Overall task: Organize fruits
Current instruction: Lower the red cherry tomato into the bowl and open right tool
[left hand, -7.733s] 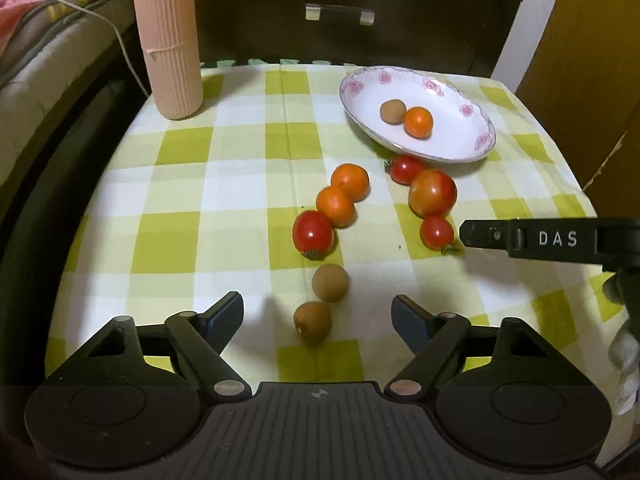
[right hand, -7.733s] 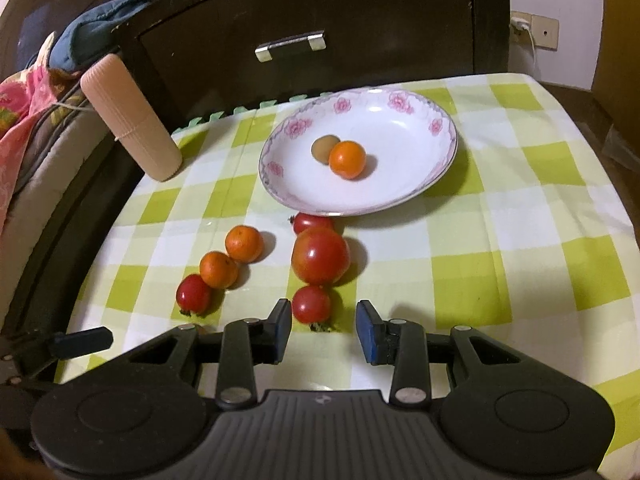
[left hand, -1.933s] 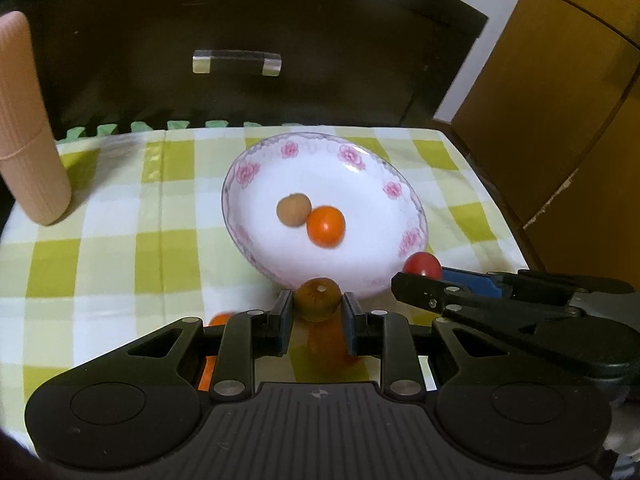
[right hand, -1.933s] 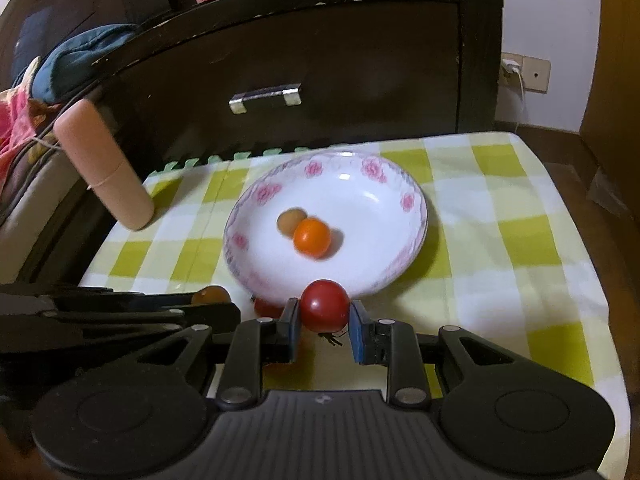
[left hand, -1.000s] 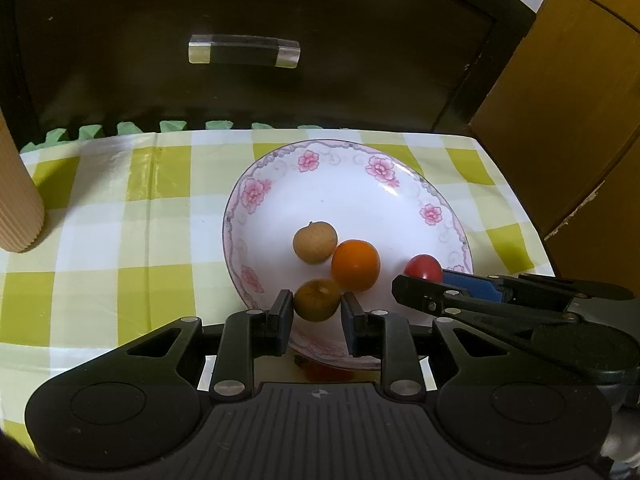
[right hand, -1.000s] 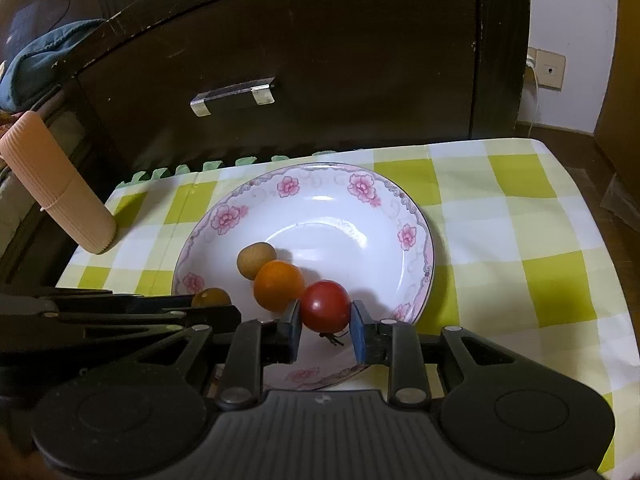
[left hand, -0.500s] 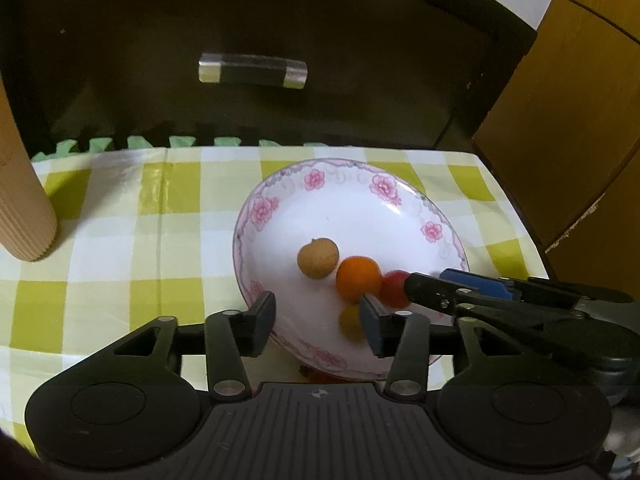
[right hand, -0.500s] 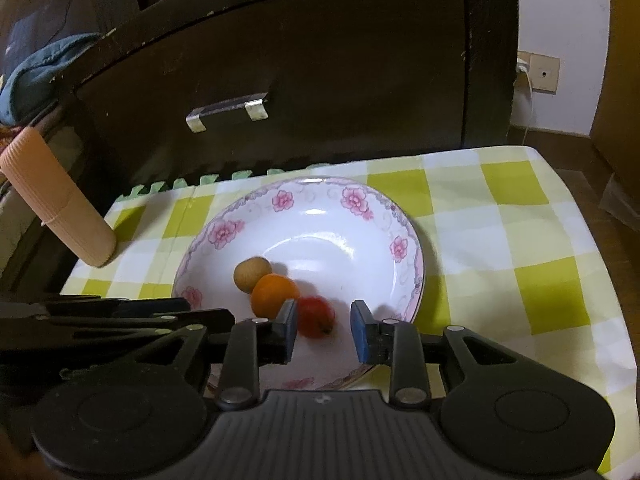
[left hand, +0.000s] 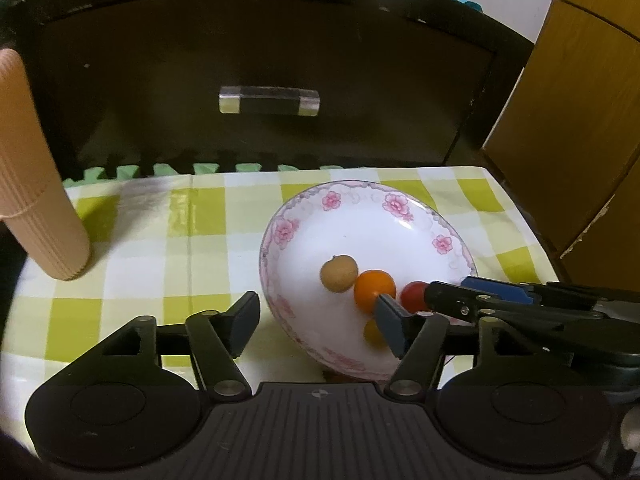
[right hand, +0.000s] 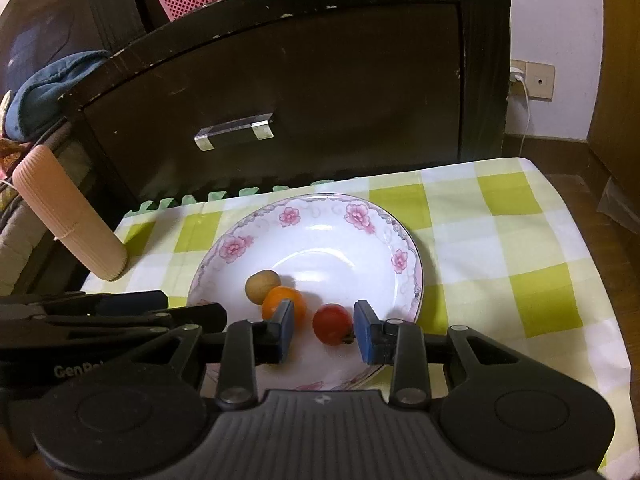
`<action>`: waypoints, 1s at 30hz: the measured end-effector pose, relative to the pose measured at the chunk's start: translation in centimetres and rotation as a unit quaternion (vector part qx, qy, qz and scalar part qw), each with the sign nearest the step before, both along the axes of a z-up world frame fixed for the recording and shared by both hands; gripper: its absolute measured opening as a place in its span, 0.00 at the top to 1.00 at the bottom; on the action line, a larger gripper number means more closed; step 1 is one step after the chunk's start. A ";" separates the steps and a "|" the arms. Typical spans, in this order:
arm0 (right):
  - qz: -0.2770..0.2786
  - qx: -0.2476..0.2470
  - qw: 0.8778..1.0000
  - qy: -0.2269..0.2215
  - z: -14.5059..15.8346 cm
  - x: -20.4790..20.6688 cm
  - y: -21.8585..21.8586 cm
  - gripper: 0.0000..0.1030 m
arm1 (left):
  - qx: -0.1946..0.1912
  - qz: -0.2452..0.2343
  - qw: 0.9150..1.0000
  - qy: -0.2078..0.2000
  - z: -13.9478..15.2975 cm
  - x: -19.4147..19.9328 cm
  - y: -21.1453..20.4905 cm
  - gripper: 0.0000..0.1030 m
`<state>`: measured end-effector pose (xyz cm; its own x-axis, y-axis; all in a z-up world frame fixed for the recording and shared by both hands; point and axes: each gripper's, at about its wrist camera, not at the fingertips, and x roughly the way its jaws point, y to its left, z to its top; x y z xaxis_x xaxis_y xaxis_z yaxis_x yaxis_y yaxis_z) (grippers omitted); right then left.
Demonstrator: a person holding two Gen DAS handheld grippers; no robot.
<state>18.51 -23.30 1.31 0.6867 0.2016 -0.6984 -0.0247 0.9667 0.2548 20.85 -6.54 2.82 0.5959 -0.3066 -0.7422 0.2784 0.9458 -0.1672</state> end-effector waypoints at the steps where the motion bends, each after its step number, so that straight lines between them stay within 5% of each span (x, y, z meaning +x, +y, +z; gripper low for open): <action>1: 0.000 0.000 1.000 0.000 0.1 -0.1 0.1 0.69 | 0.002 0.002 1.000 -0.002 0.1 -0.2 0.1 0.29; 9: 0.007 -0.002 1.000 -0.004 0.8 -1.3 0.7 0.69 | 0.006 0.022 0.999 -0.023 1.0 -1.6 1.1 0.17; 16: 0.008 0.006 1.000 -0.012 1.5 -2.5 1.0 0.67 | 0.021 0.018 0.998 -0.049 1.7 -3.1 1.4 0.17; 30: 0.020 0.004 1.000 0.000 1.2 -5.5 2.2 0.64 | 0.035 0.011 0.999 -0.031 1.4 -6.3 2.9 0.16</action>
<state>12.99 -21.15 2.52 0.6777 0.2345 -0.6970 -0.0638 0.9630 0.2620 14.56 -3.66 4.25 0.6477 -0.2413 -0.7227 0.2658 0.9605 -0.0825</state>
